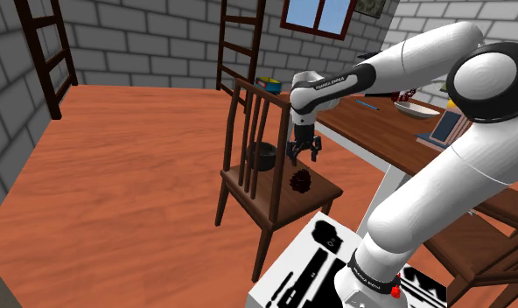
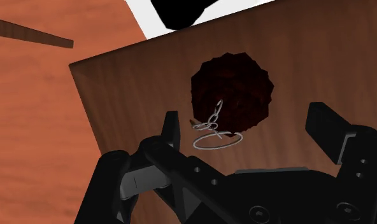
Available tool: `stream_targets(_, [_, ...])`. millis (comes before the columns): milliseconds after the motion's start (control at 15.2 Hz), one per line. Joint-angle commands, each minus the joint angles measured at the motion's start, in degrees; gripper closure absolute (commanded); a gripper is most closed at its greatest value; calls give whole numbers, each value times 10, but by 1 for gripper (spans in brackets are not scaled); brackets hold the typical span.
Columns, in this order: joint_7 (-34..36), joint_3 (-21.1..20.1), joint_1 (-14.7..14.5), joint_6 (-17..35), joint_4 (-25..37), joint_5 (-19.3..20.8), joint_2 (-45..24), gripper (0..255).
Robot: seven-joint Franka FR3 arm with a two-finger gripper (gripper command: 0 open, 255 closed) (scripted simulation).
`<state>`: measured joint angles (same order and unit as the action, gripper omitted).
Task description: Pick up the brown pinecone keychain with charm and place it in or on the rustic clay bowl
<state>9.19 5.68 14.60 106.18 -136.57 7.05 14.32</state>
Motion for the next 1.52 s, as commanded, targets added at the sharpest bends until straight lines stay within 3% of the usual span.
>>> stream_targets(0, [5, 3, 4, 11, -2, 2, -12, 0])
stream_targets(396, [7, 7, 7, 63, -46, 7, -21, 0])
stream_targets(924, [7, 7, 7, 63, -46, 7, -21, 0])
stream_targets(990, [7, 7, 7, 63, -46, 7, -21, 255])
stream_targets(1452, [7, 7, 7, 64, -46, 7, -21, 255])
